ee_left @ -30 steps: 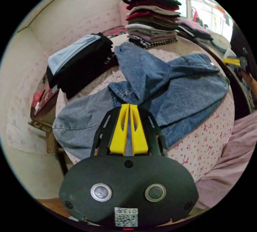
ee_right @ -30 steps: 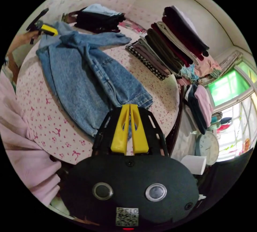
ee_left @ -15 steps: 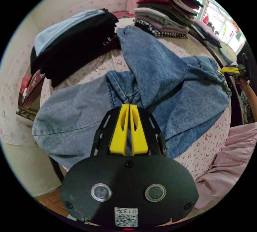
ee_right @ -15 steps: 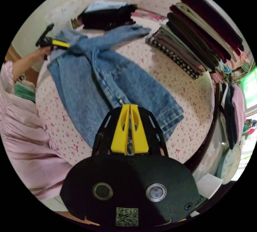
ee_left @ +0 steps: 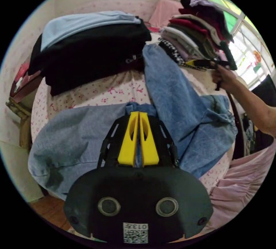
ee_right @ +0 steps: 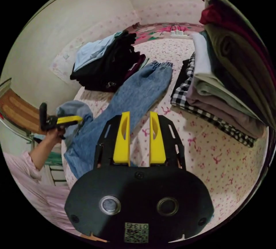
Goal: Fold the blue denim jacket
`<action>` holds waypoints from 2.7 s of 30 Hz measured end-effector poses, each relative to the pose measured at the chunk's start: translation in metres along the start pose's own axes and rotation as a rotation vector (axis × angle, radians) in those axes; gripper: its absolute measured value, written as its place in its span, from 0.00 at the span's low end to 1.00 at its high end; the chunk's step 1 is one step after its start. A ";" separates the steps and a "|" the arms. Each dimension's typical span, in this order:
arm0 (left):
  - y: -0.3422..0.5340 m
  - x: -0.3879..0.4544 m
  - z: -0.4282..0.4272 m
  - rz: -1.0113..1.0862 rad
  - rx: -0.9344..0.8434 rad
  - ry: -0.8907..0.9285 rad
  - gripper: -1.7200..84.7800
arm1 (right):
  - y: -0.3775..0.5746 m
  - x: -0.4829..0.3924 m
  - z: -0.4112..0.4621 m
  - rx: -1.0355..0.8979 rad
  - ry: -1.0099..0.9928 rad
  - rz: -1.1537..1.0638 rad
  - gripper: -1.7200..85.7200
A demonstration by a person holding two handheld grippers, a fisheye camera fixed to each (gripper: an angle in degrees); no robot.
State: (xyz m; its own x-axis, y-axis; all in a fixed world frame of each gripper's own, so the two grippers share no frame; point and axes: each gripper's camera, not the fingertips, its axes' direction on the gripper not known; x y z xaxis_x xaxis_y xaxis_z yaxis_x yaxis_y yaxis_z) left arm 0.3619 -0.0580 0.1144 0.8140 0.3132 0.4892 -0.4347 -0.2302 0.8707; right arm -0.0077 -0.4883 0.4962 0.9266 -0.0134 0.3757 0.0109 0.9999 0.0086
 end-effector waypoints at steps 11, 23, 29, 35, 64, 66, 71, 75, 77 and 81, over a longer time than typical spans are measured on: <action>0.022 -0.016 0.033 0.008 -0.104 0.048 0.02 | -0.027 0.041 0.010 0.092 -0.383 0.261 0.04; 0.033 -0.063 0.021 -0.081 -0.067 0.125 0.02 | 0.253 -0.323 -0.109 -0.302 -0.498 -1.195 0.03; 0.059 -0.068 -0.016 -0.119 -0.008 0.112 0.02 | 0.384 -0.318 -0.065 -0.565 -0.220 -0.961 0.05; 0.075 -0.046 -0.019 -0.101 -0.056 0.083 0.06 | 0.399 -0.217 -0.145 -0.357 -0.030 -0.348 0.08; 0.024 -0.038 0.005 -0.217 -0.027 0.206 0.02 | 0.420 -0.053 -0.250 0.019 0.244 0.378 0.09; 0.026 -0.028 -0.010 -0.193 -0.004 0.193 0.02 | 0.415 -0.081 -0.263 0.035 0.260 0.299 0.10; 0.021 0.023 -0.042 -0.074 0.076 0.081 0.02 | 0.374 -0.183 -0.244 0.001 -0.001 -0.065 0.12; -0.004 0.079 -0.009 0.121 -0.071 0.041 0.02 | 0.327 -0.285 -0.189 -0.102 -0.137 -0.377 0.13; -0.009 0.100 0.017 0.214 -0.185 -0.027 0.02 | 0.308 -0.321 -0.169 -0.120 -0.110 -0.467 0.14; -0.012 0.098 -0.004 0.114 -0.152 0.006 0.02 | 0.274 -0.374 -0.134 -0.183 -0.082 -0.599 0.15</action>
State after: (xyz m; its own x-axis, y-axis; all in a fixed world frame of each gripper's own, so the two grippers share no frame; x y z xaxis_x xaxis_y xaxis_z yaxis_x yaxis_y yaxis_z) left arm 0.4452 -0.0207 0.1520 0.7539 0.2992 0.5849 -0.5774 -0.1230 0.8071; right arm -0.3007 -0.2084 0.2335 0.7081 -0.5637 0.4252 0.5896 0.8034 0.0833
